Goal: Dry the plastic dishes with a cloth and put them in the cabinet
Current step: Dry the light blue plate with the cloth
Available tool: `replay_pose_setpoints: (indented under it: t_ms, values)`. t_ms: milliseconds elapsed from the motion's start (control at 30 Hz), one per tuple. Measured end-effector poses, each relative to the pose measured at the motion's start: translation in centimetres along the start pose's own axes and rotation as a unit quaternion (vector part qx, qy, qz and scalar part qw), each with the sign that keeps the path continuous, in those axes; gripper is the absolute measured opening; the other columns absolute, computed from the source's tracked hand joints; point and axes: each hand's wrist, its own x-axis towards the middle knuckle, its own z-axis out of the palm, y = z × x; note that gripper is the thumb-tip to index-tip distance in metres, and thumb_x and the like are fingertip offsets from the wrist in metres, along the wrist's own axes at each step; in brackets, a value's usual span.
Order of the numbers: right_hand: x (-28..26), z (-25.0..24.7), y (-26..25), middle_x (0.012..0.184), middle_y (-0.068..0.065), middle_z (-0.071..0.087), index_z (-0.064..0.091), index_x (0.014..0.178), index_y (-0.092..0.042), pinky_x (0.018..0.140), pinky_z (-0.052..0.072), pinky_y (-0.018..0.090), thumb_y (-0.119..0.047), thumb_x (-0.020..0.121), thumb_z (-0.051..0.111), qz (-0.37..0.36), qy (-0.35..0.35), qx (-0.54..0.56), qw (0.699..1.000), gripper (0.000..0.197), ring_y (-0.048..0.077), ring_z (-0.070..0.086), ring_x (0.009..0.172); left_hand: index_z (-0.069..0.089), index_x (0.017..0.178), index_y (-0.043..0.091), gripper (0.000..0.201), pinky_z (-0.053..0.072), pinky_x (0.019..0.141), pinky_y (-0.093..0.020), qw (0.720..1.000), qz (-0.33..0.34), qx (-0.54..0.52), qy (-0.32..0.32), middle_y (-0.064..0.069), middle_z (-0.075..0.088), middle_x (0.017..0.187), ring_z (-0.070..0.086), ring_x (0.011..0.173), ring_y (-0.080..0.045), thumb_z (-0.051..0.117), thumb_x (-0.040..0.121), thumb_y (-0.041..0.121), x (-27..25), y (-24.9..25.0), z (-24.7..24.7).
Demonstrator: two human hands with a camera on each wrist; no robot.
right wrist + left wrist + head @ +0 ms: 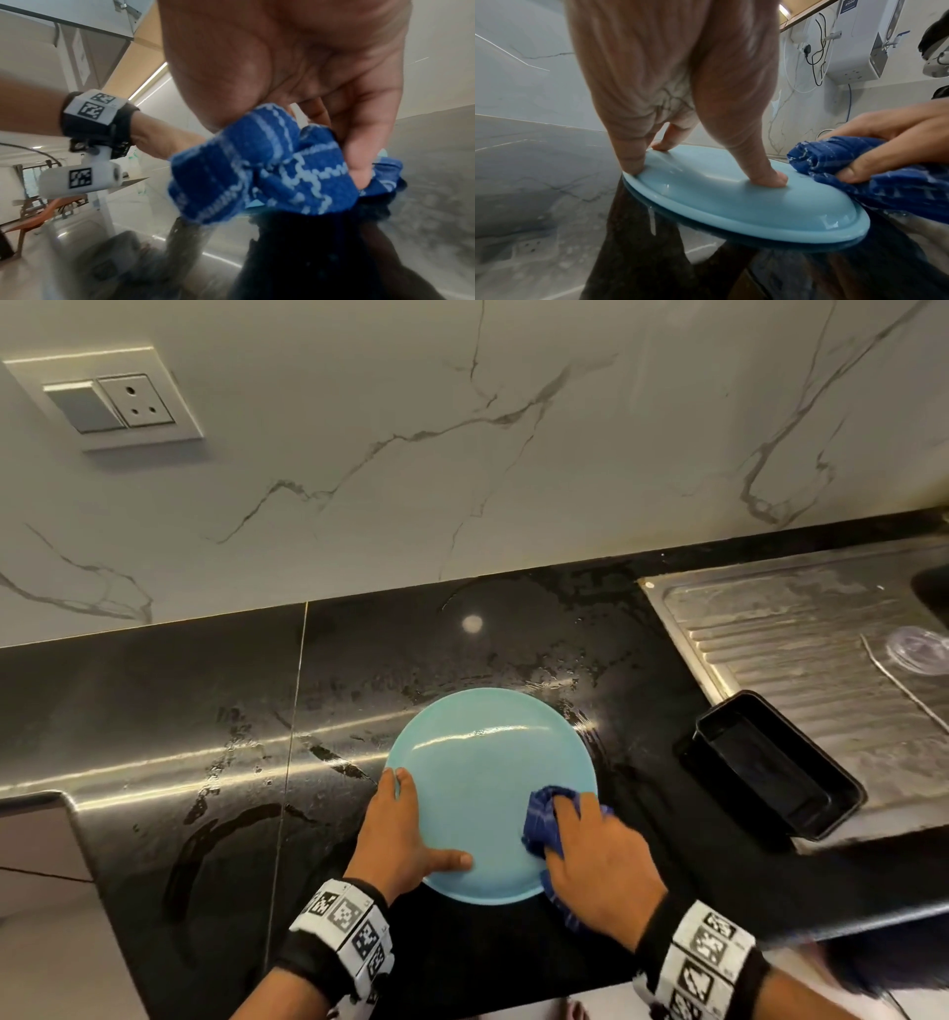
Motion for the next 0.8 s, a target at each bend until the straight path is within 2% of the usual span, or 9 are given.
replay_pose_setpoints:
  t_ms: [33, 67, 133, 200, 300, 400, 500, 600, 800]
  values:
    - [-0.6, 0.2, -0.3, 0.089, 0.003, 0.058, 0.067, 0.101, -0.019, 0.039, 0.041, 0.032, -0.043, 0.071, 0.045, -0.003, 0.019, -0.017, 1.0, 0.043, 0.023, 0.062, 0.058, -0.002, 0.155, 0.002, 0.153, 0.018, 0.122, -0.039, 1.0, 0.002, 0.006, 0.0, -0.011, 0.0, 0.163, 0.009, 0.15, -0.029, 0.081, 0.049, 0.074, 0.0, 0.1, 0.0]
    - [-0.9, 0.0, -0.5, 0.094, 0.003, 0.058, 0.065, 0.106, -0.021, 0.042, 0.039, 0.033, -0.042, 0.074, 0.049, -0.004, 0.013, -0.022, 1.0, 0.041, 0.024, 0.064, 0.063, -0.003, 0.155, 0.003, 0.152, 0.016, 0.123, -0.038, 1.0, 0.004, 0.01, -0.001, -0.011, -0.002, 0.164, 0.008, 0.151, -0.029, 0.081, 0.051, 0.074, 0.0, 0.1, -0.1]
    - [-0.6, -1.4, -0.5, 0.113, 0.003, 0.055, 0.055, 0.122, -0.024, 0.059, 0.037, 0.034, -0.04, 0.086, 0.049, -0.001, -0.012, -0.029, 1.0, 0.04, 0.028, 0.067, 0.087, -0.005, 0.155, 0.004, 0.15, 0.012, 0.123, -0.036, 1.0, 0.006, 0.011, -0.003, -0.011, -0.006, 0.164, 0.005, 0.151, -0.029, 0.081, 0.054, 0.072, -0.2, 0.2, -0.1]
    - [1.2, -2.7, 0.1, 0.123, 0.003, 0.05, 0.047, 0.13, -0.026, 0.067, 0.035, 0.035, -0.039, 0.091, 0.048, 0.004, 0.007, -0.044, 0.999, 0.041, 0.028, 0.063, 0.104, -0.006, 0.156, 0.005, 0.149, 0.012, 0.123, -0.036, 1.0, 0.007, 0.007, -0.001, -0.01, -0.007, 0.164, 0.004, 0.151, -0.028, 0.081, 0.055, 0.07, -0.5, 0.2, -0.2]
    - [5.1, -4.9, 0.9, 0.126, 0.005, 0.05, 0.048, 0.133, -0.025, 0.078, 0.044, 0.036, -0.035, 0.091, 0.051, 0.023, 0.028, -0.028, 0.999, 0.044, 0.03, 0.06, 0.11, -0.004, 0.156, 0.005, 0.148, 0.013, 0.123, -0.037, 1.0, 0.007, -0.008, 0.001, -0.008, -0.006, 0.164, 0.004, 0.151, -0.027, 0.082, 0.054, 0.07, -0.6, 0.1, -0.3]
    - [10.0, -7.1, 0.8, 0.125, 0.007, 0.054, 0.051, 0.132, -0.024, 0.093, 0.047, 0.041, -0.037, 0.089, 0.056, 0.001, -0.001, 0.007, 1.0, 0.044, 0.033, 0.059, 0.112, -0.003, 0.156, 0.006, 0.148, 0.012, 0.123, -0.036, 1.0, 0.008, -0.014, 0.004, -0.008, -0.004, 0.165, 0.004, 0.151, -0.026, 0.083, 0.053, 0.07, -0.6, 0.2, -0.3]
    - [14.4, -8.6, -1.5, 0.123, 0.005, 0.056, 0.056, 0.126, -0.027, 0.098, 0.043, 0.046, -0.045, 0.088, 0.059, -0.036, -0.02, -0.01, 0.999, 0.043, 0.033, 0.058, 0.114, -0.001, 0.156, 0.006, 0.15, 0.014, 0.122, -0.037, 1.0, 0.001, -0.017, 0.007, -0.007, -0.001, 0.164, 0.007, 0.151, -0.026, 0.083, 0.051, 0.071, -0.6, 0.3, -0.4]
    - [17.2, -8.8, -5.0, 0.123, 0.003, 0.056, 0.06, 0.121, -0.028, 0.102, 0.036, 0.051, -0.046, 0.086, 0.059, -0.071, -0.032, -0.027, 0.997, 0.04, 0.034, 0.055, 0.116, 0.0, 0.157, 0.008, 0.152, 0.017, 0.122, -0.038, 1.0, -0.008, -0.027, 0.007, -0.006, 0.001, 0.165, 0.009, 0.151, -0.026, 0.083, 0.047, 0.073, -0.7, 0.2, -0.5]
    - [17.4, -6.8, -12.1, 0.128, 0.001, 0.055, 0.059, 0.128, -0.032, 0.098, 0.034, 0.049, -0.047, 0.087, 0.054, -0.201, -0.026, -0.117, 0.972, 0.044, 0.034, 0.048, 0.12, 0.0, 0.157, 0.009, 0.153, 0.021, 0.121, -0.041, 0.999, -0.014, -0.037, -0.001, -0.005, 0.001, 0.165, 0.006, 0.152, -0.024, 0.084, 0.046, 0.073, -0.8, 0.4, -0.7]
